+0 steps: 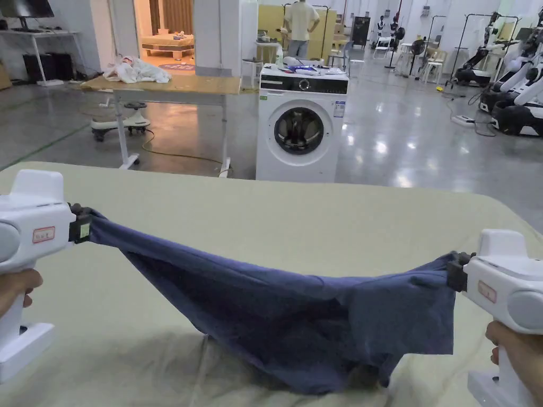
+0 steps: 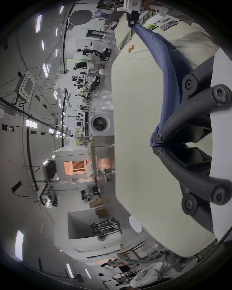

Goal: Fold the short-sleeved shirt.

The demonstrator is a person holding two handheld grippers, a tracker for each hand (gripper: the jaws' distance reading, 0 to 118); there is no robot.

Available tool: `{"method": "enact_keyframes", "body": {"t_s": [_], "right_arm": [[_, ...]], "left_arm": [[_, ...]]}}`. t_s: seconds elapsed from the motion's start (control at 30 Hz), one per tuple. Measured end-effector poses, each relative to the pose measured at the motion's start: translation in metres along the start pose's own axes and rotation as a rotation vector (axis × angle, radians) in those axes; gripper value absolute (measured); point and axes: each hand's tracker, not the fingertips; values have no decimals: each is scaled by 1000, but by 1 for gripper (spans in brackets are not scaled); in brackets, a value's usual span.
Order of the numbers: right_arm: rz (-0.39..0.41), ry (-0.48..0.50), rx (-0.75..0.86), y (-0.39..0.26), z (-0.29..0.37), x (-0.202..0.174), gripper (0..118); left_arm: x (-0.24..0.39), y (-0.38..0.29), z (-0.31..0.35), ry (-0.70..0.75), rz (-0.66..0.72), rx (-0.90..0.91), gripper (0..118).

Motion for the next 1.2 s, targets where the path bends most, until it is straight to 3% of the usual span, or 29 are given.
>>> {"method": "enact_keyframes", "body": {"t_s": [0.47, 1.2], "right_arm": [[56, -33, 235, 172, 15, -40, 2], [86, -163, 381, 330, -41, -58, 2]], "left_arm": [[-37, 113, -2, 99, 13, 148, 0], [-53, 234, -54, 139, 35, 233, 0]]}}
